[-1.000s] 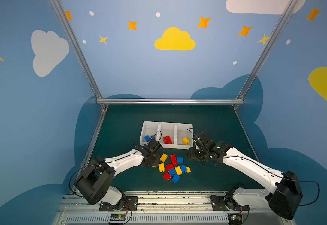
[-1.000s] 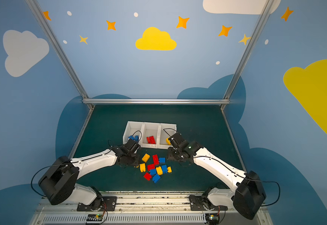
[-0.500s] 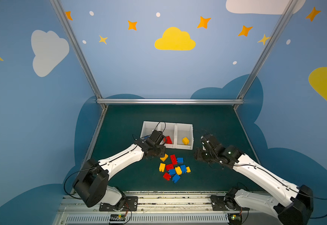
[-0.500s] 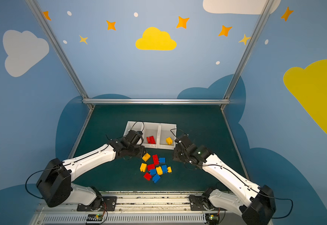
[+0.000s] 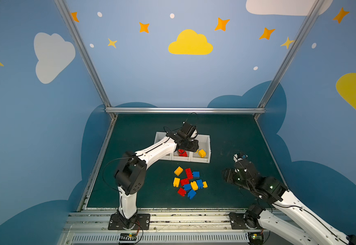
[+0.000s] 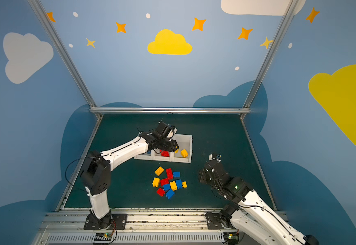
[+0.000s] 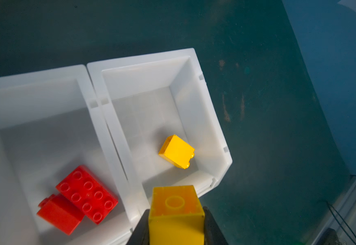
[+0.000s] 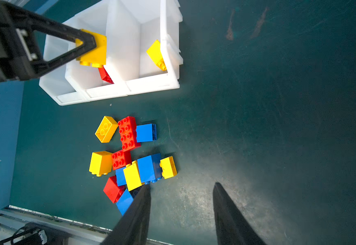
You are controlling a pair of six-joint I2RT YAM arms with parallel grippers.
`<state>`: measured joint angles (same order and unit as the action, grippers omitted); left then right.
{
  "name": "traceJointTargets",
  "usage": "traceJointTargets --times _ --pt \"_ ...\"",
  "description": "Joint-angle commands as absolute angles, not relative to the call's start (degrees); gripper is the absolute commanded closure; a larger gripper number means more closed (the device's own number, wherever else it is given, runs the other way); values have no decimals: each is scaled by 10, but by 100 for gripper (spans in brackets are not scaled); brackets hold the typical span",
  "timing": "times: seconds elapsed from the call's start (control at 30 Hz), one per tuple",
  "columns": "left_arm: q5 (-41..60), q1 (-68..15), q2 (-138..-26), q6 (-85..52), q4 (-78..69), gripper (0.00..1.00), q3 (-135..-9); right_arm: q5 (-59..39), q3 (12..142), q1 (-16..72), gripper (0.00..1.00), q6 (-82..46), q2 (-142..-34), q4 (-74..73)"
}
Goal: Sort the legos into containers by color
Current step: 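Carry the yellow brick with the left gripper while the right arm moves aside, then open the left gripper to release the yellow brick into the compartment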
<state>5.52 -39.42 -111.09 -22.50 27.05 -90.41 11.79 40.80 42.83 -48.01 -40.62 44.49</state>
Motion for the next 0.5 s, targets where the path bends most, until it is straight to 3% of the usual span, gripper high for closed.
traceJointTargets --times 0.0,0.17,0.47 --pt "66 -398 -1146 -213 308 65 -946 125 399 426 52 -490 -400 474" --pt "58 -399 -1175 -213 315 64 -978 124 400 426 52 -485 -399 470" --pt "55 -402 -1186 -222 315 50 -994 116 410 426 48 -471 -422 466"
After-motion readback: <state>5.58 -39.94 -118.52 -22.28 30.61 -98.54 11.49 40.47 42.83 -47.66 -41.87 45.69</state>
